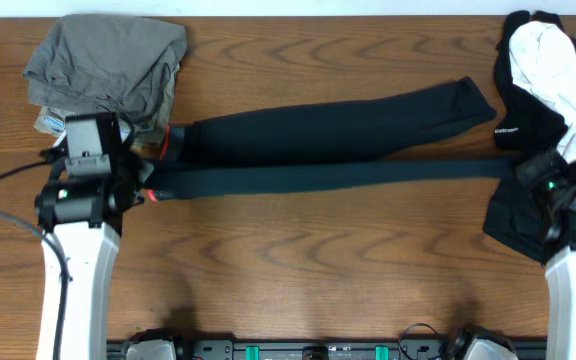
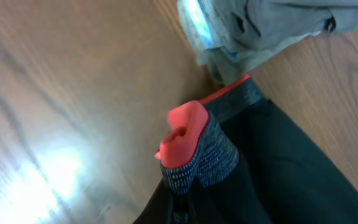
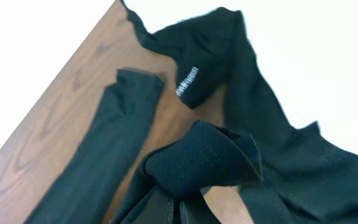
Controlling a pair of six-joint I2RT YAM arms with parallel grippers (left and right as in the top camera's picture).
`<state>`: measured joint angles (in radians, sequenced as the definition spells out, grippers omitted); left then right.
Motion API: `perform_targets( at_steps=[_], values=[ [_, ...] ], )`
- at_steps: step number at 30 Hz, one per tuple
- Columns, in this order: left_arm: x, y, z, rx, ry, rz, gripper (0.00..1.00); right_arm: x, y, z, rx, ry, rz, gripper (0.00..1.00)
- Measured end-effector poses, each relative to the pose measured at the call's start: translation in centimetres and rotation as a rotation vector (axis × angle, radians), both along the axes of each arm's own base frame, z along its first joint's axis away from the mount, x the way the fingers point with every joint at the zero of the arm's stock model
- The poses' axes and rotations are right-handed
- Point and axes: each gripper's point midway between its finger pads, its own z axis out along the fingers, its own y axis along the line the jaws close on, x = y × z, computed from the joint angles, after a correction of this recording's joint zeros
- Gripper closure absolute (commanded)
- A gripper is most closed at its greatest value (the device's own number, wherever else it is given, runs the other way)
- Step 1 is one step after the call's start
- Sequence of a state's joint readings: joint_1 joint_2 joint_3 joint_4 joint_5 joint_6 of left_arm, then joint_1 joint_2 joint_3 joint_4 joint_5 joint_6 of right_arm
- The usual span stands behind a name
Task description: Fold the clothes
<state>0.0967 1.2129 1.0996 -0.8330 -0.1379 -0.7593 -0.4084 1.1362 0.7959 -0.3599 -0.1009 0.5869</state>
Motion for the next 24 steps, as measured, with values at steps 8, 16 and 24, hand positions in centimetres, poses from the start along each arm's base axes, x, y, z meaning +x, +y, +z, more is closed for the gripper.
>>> perform_targets(
  at_steps=[8, 16, 24],
  values=[
    [4.2, 0.4, -2.4, 0.002, -0.016, -0.002, 0.94, 6.4, 1.9, -2.7, -0.013, -0.057, 0.112, 0.99],
    [7.2, 0.1, -3.9, 0.005, -0.05, -0.017, 0.94, 10.5, 3.4, -6.3, -0.019, -0.085, 0.151, 0.99],
    [10.2, -2.3, -5.2, 0.009, -0.091, -0.081, 0.94, 13.4, 3.7, -7.1, -0.038, -0.132, 0.154, 0.99]
  ],
)
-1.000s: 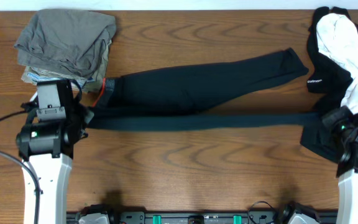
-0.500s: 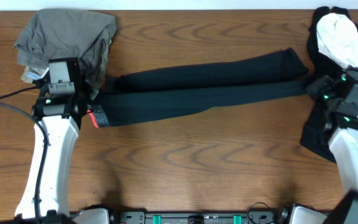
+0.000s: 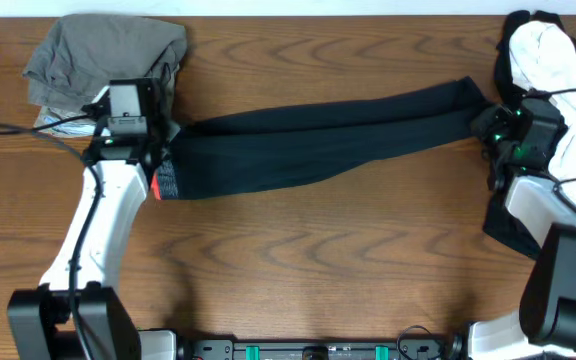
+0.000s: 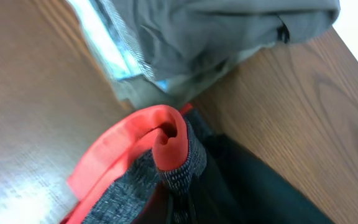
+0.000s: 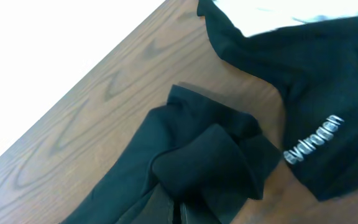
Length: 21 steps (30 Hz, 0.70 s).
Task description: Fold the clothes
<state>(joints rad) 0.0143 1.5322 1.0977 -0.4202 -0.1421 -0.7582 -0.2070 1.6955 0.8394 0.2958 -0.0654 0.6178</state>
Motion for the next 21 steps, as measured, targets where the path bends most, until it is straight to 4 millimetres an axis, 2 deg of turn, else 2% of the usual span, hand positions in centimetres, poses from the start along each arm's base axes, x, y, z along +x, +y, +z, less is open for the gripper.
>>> perform_targets(
  at_steps=[5, 10, 15, 21],
  values=[
    [1.1, -0.1, -0.9, 0.004, -0.008, -0.002, 0.94, 2.8, 0.4, 1.0, -0.015, -0.028, 0.013, 0.99],
    [2.4, 0.2, -0.8, 0.016, -0.053, 0.008, 0.93, 5.3, 0.7, 1.6, -0.021, -0.052, 0.026, 0.99],
    [3.9, 0.2, -0.6, 0.019, -0.109, 0.01, 0.94, 6.4, 0.9, 0.0, -0.021, -0.027, 0.027, 0.99],
    [5.8, 0.2, -1.3, 0.019, -0.156, 0.01, 0.94, 6.4, 0.4, -1.8, -0.032, 0.01, 0.003, 0.98]
  ],
)
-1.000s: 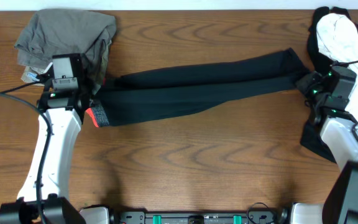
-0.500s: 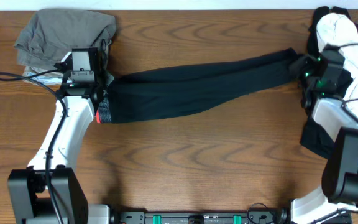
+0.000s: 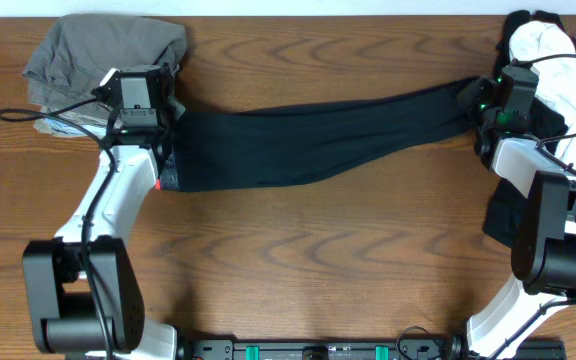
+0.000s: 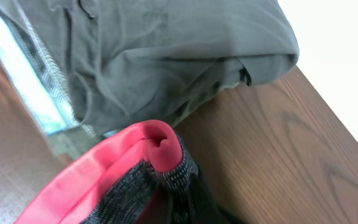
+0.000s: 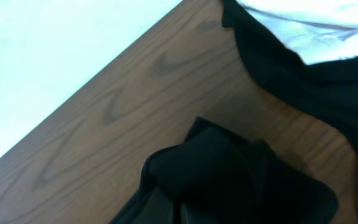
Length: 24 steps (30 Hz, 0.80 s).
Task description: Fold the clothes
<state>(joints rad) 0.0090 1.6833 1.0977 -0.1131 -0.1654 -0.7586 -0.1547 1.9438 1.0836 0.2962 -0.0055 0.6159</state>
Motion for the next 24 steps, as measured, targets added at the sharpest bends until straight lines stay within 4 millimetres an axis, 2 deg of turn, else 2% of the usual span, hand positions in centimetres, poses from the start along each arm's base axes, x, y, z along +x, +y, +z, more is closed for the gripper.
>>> perform_targets(
  at_steps=[2, 3, 4, 5, 7, 8, 9, 12, 18, 21, 24],
  values=[
    [0.5, 0.0, -0.5, 0.0, -0.006, 0.0, 0.94, 0.0, -0.1, 0.0, -0.004, -0.001, -0.006, 0.97],
    [0.8, 0.0, -0.8, 0.0, -0.01, 0.0, 0.94, 0.0, -0.2, 0.1, -0.007, -0.003, -0.009, 0.93],
    [1.1, 0.0, -0.9, 0.0, -0.016, 0.0, 0.91, 0.0, -0.3, 0.1, -0.011, -0.004, -0.01, 0.79],
    [1.2, 0.0, -1.0, 0.0, -0.022, -0.001, 0.75, 0.0, -0.4, 0.1, -0.012, -0.006, -0.018, 0.7],
    [1.7, 0.0, -0.9, 0.002, -0.039, -0.001, 0.2, 0.2, -0.5, 0.4, -0.021, -0.015, -0.021, 0.35],
    [1.8, 0.1, -0.8, 0.002, -0.049, 0.001, 0.02, 0.3, -0.6, 0.6, -0.025, -0.024, -0.025, 0.21],
    [2.1, 0.1, -0.5, 0.003, -0.064, 0.003, 0.02, 0.4, -0.7, 0.8, -0.029, -0.035, -0.027, 0.11],
    [2.6, 0.2, 0.1, 0.005, -0.099, 0.006, 0.02, 0.7, -0.8, 1.3, -0.036, -0.056, -0.031, 0.01],
    [2.5, 0.2, 0.1, 0.032, -0.087, -0.019, 0.02, 0.5, -0.7, 0.9, -0.052, -0.013, -0.009, 0.01],
    [2.0, 0.2, 0.1, 0.057, -0.056, -0.042, 0.02, 0.1, -0.3, 0.2, -0.063, 0.067, 0.032, 0.01],
    [1.0, 0.1, 0.6, 0.083, -0.023, -0.069, 0.02, 0.1, 0.4, 0.4, -0.078, 0.136, 0.098, 0.01]
  ],
)
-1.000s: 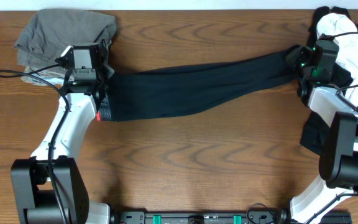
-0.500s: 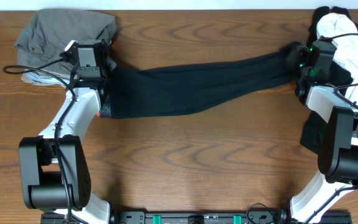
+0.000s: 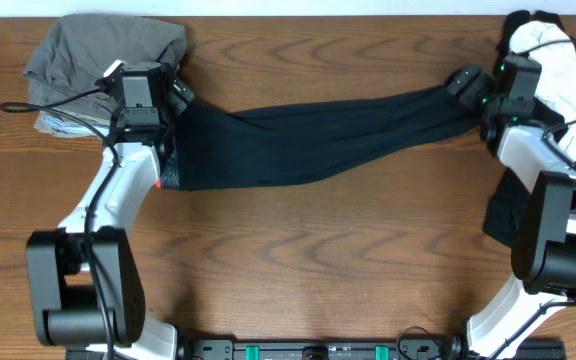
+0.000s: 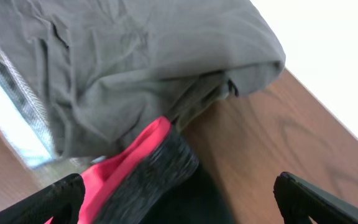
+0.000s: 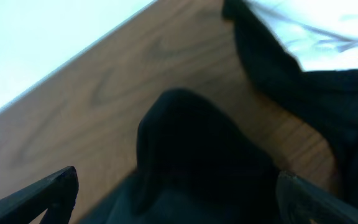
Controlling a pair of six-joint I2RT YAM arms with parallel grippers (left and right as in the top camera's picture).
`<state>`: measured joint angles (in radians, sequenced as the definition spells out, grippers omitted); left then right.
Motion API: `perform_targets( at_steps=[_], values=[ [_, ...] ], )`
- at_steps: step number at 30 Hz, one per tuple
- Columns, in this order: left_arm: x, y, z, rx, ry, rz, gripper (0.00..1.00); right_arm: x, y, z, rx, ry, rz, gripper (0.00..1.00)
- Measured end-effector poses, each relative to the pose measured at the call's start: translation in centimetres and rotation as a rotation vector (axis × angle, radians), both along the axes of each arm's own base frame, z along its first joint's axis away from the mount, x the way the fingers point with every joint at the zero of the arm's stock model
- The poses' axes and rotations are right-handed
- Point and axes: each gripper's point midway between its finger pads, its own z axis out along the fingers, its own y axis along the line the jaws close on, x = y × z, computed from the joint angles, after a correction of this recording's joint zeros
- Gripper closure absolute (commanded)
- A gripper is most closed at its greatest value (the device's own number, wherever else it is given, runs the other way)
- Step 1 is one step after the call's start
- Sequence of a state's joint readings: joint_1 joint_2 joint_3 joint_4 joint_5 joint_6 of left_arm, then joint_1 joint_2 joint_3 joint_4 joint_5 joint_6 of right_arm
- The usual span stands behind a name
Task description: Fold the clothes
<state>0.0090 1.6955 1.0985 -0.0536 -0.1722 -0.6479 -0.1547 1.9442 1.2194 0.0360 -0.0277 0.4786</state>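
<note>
Black leggings (image 3: 308, 135) lie folded lengthwise across the table, legs one on the other, running from a grey-and-red waistband (image 4: 142, 171) on the left to the leg ends (image 5: 197, 143) at the right. My left gripper (image 4: 179, 199) stands open over the waistband corner, which lies loose between its wide-apart fingers. In the overhead view the left gripper (image 3: 176, 100) is at the garment's upper left corner. My right gripper (image 5: 179, 196) is open over the black leg ends, and the overhead view has the right gripper (image 3: 465, 85) at the upper right end.
A folded grey garment (image 3: 108, 50) lies on a light patterned one at the back left, touching the waistband. A white and black heap of clothes (image 3: 558, 60) sits at the back right. More black cloth (image 3: 508, 215) hangs by the right edge.
Both grippers have opened and let go: the left off the waistband, the right off the leg ends. The leggings lie where they were; both arms have barely shifted.
Both grippers were shut on the nearer leg, left on the waistband and right on the cuff, near the front of the spread leggings. Then they were farther back with that leg over the other one. Now both are open and the folded leggings lie flat.
</note>
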Motion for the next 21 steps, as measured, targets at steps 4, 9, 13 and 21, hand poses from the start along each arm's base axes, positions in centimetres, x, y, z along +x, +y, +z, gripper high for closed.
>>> perform_targets(
  at_steps=[4, 9, 13, 21],
  values=[
    [-1.6, -0.2, 0.6, 0.031, 0.056, -0.042, 0.02, 0.0, 0.9, 1.1, -0.025, 0.076, 0.1, 0.01],
    [-4.4, -0.7, -1.4, 0.045, 0.217, -0.092, 0.02, -0.3, 1.5, 1.9, -0.073, 0.127, 0.205, 0.02],
    [-6.6, -1.8, -2.9, 0.046, 0.329, -0.134, 0.02, -0.5, 1.3, 1.8, -0.116, 0.138, 0.256, 0.01],
    [-8.1, -3.2, -3.8, 0.053, 0.408, -0.185, 0.02, -1.3, -0.9, 0.1, -0.21, 0.185, 0.354, 0.01]
  ],
)
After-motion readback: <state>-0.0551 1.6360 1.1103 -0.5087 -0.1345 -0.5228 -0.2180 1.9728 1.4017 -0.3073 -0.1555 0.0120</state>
